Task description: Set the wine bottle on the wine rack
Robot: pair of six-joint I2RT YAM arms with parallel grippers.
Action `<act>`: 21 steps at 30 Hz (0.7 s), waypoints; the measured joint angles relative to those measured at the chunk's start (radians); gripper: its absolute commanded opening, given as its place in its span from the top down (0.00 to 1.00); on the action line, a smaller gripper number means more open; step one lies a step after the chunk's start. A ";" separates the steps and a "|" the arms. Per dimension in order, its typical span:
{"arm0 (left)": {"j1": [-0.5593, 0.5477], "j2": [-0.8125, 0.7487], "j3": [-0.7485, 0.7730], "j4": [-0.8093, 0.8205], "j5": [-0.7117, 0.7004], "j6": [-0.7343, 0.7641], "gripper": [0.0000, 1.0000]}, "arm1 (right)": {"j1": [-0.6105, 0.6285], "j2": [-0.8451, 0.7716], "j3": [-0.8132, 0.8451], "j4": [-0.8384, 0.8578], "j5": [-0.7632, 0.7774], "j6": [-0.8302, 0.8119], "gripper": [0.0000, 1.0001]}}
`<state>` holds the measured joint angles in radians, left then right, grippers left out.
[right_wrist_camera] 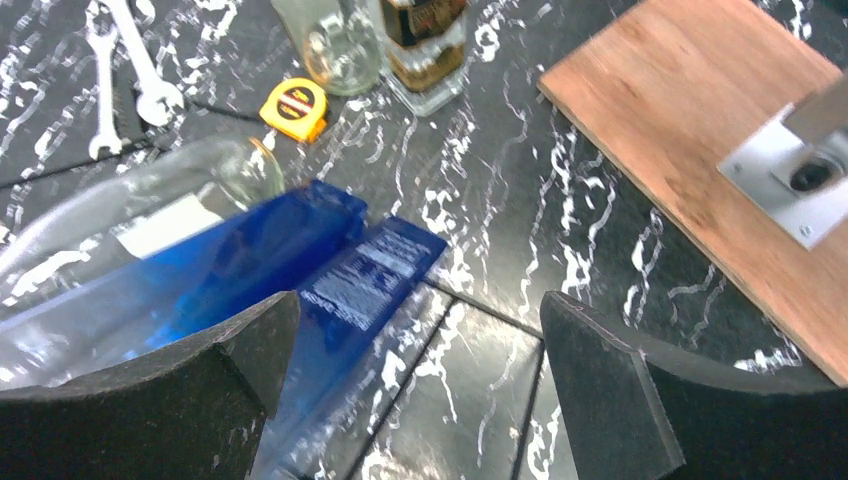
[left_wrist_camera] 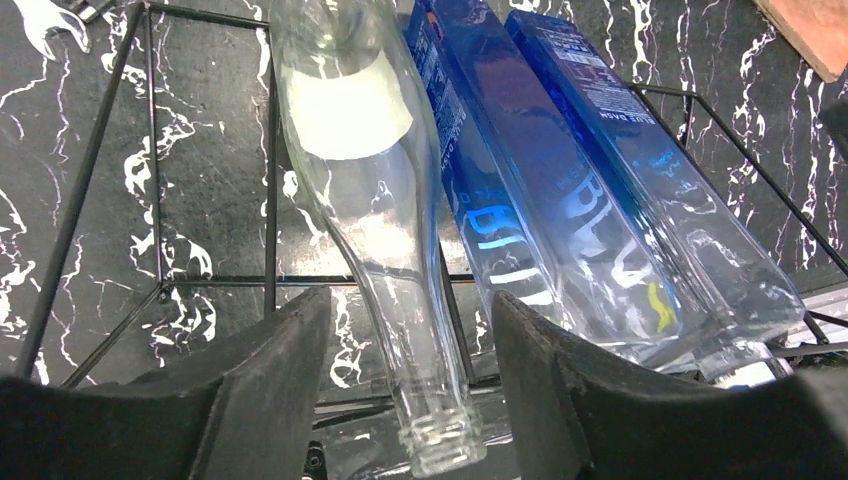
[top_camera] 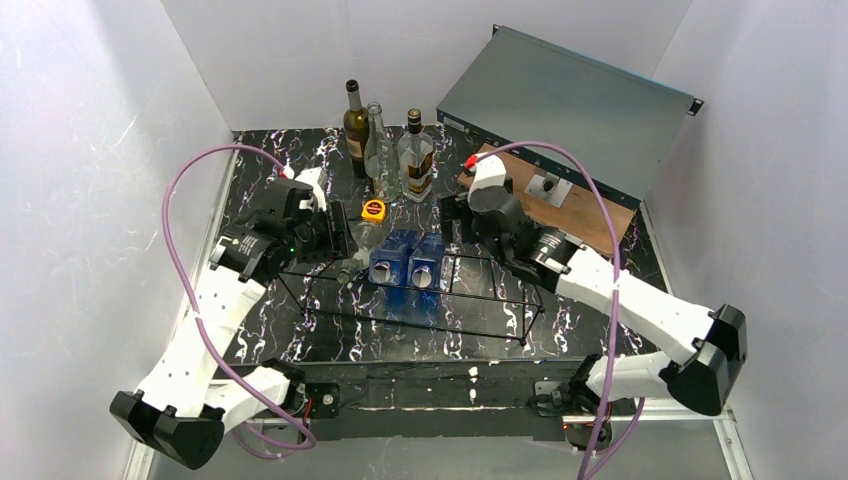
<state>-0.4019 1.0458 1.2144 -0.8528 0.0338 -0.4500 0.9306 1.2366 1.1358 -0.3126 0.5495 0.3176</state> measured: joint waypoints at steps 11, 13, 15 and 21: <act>0.000 -0.091 0.089 -0.069 -0.055 0.076 0.09 | -0.013 0.257 0.283 0.109 -0.093 -0.101 0.00; 0.000 -0.126 0.095 -0.076 -0.060 0.083 0.07 | -0.019 0.322 0.370 0.113 -0.113 -0.117 0.00; 0.000 -0.163 0.097 -0.084 -0.064 0.088 0.06 | -0.021 0.373 0.440 0.122 -0.126 -0.130 0.00; 0.000 -0.274 0.103 -0.115 -0.093 0.091 0.04 | -0.031 0.534 0.673 0.134 -0.148 -0.154 0.00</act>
<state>-0.4019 0.7723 1.3178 -0.9680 -0.0597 -0.3592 0.9001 1.7702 1.8091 -0.1791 0.4015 0.1638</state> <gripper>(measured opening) 0.949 0.997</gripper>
